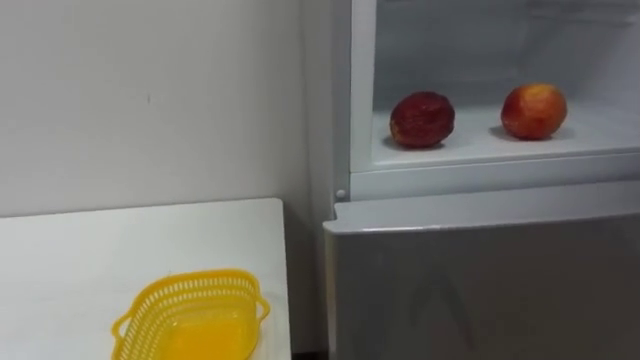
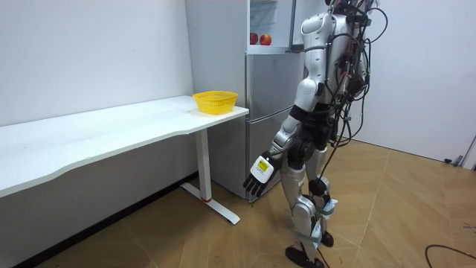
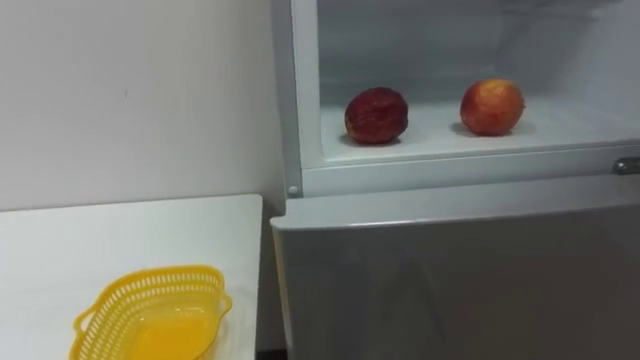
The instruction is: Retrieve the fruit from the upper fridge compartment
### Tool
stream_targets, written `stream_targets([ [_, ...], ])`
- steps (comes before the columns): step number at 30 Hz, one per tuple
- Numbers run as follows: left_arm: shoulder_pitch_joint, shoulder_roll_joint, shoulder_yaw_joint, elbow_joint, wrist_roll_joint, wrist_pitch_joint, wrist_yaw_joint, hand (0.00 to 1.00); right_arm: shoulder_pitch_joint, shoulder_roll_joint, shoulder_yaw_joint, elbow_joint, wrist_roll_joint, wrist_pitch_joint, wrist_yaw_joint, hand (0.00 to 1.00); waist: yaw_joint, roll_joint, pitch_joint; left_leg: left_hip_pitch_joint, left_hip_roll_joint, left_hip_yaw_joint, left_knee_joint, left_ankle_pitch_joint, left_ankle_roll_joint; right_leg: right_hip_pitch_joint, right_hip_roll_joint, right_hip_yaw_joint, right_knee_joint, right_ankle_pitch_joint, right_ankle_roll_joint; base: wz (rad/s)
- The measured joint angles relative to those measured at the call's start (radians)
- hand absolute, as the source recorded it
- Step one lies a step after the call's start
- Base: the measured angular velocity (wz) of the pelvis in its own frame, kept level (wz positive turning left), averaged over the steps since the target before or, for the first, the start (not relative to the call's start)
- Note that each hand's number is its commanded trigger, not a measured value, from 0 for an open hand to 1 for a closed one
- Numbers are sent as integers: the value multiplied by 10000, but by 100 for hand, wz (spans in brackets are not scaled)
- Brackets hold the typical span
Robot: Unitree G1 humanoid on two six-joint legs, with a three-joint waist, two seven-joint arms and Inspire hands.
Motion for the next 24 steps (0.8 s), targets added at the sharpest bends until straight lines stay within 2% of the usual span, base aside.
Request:
stream_targets([
  [4, 305, 31, 9, 10, -17, -366, -3, 0, 426, 74, 164, -1580, -176, -485, 75, 0, -96, 1, -7, -96, -2, 111, 15, 0, 0, -15, 23, 114, 9, 8, 2, -6],
  [8, 221, 41, 23, 328, -14, -558, -4, 0, 523, 62, 283, -2925, -1274, -498, 31, 0, -117, -14, 0, -78, 14, 167, 15, 0, 0, -18, 28, 121, 4, 20, -3, -7],
  [9, 212, 51, 16, 405, -14, -620, -10, 0, 508, 60, 327, -3425, -1575, -631, -63, 0, -130, -11, -1, -65, 14, 204, 15, 0, 0, -18, 37, 127, 3, 28, -5, -4],
  [10, 205, 53, 16, 422, -14, -654, -25, 0, 489, 60, 358, -3865, -1749, -810, -222, 0, -131, -10, -1, -61, 15, 255, 15, 0, 0, -22, 43, 134, 2, 33, -9, -5],
  [12, 179, 52, 5, 421, -12, -671, -54, 0, 478, 59, 423, -4619, -2000, -887, -460, 0, -132, 7, 5, -81, 17, 288, 10, -1, -1, -95, 58, 132, 0, 51, -15, 0],
  [15, 139, 125, 4, 608, -26, -809, -191, 0, 396, 28, 436, -5379, -2166, -1276, -867, 0, -128, 151, -23, -117, 40, 299, -61, -4, -4, -171, 123, 145, 6, 103, -41, 0],
  [18, 104, 165, 5, 870, -27, -829, -202, 0, 383, 23, 443, -6154, -2500, -1285, -1317, 0, -107, 162, -14, -158, 75, 272, -134, -12, -19, -190, 169, 111, 53, 120, -68, 2],
  [19, 63, 193, -75, 939, -29, -830, -196, 0, 308, -31, 552, -6416, -2543, -1326, -1568, 0, -105, 214, 16, -163, 78, 257, -133, -13, -21, -210, 170, 100, 103, 120, -68, 4],
  [22, -32, 356, -471, 1211, -20, -855, -148, 0, 25, -141, 1020, -6649, -2544, -1556, -2078, 0, -45, 210, 13, -160, 100, 260, -129, -22, -34, -234, 199, 121, 155, 133, -88, 0],
  [24, -94, 403, -680, 1468, -1, -856, -145, 0, -164, -227, 1187, -6751, -2693, -1575, -2231, 0, 30, 209, 7, -152, 106, 270, -108, -22, -35, -233, 208, 150, 159, 148, -104, 0],
])
